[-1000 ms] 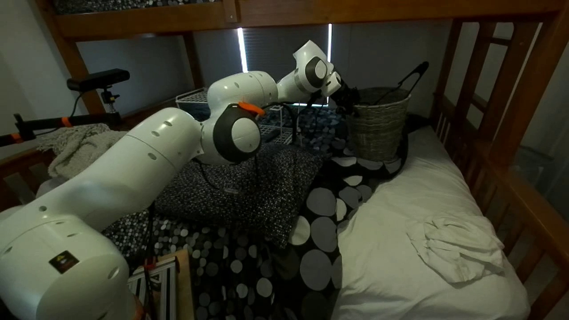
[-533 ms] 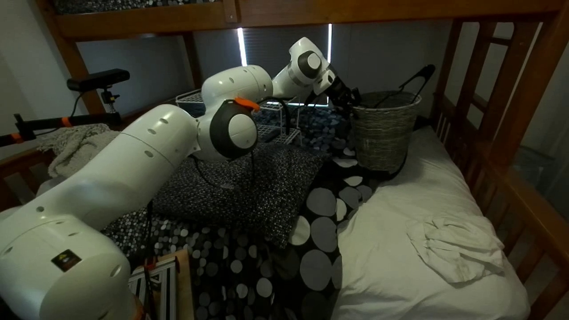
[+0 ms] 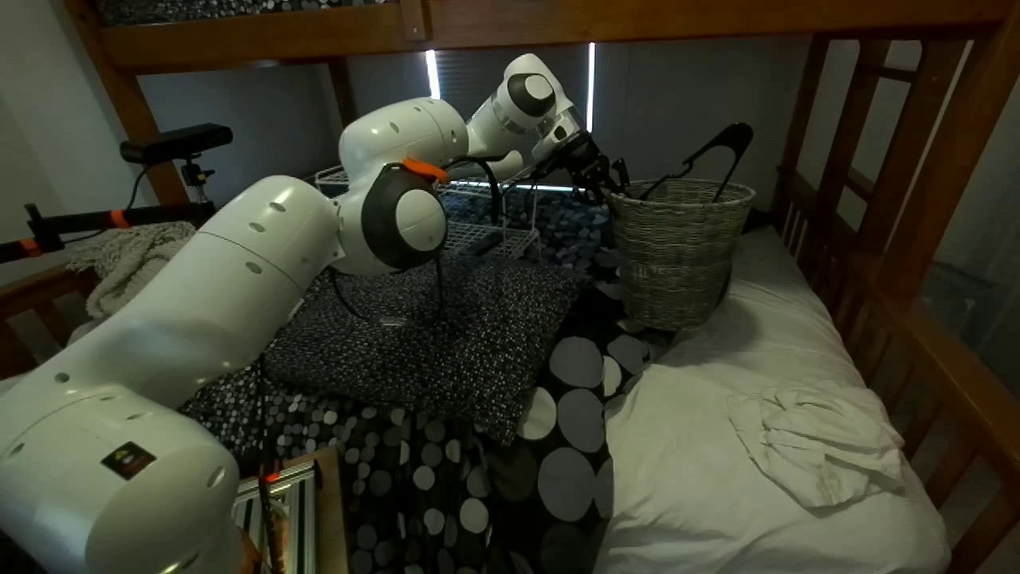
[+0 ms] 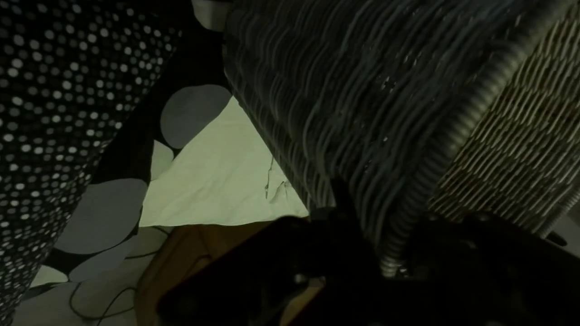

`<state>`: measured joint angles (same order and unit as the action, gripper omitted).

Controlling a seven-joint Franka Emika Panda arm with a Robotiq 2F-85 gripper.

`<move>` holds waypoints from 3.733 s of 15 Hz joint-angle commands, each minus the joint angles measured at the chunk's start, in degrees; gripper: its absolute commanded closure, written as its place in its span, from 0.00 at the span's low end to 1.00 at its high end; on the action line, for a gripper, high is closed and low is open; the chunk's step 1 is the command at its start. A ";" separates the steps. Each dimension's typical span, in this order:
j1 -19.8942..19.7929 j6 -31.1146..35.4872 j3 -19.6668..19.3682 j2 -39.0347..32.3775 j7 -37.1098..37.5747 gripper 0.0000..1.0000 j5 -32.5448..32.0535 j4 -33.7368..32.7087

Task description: Move the basket to the bottom right side of the bed

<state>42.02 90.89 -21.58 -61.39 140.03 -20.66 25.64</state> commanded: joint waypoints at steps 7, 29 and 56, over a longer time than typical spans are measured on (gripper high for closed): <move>2.19 -5.61 1.32 1.55 -11.69 0.97 -7.03 0.05; 9.39 -12.65 -3.22 0.15 -7.71 0.97 -18.48 0.02; 6.14 -12.79 1.38 3.26 5.57 0.97 -14.62 0.09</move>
<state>49.65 77.51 -20.15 -61.03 141.17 -35.25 25.72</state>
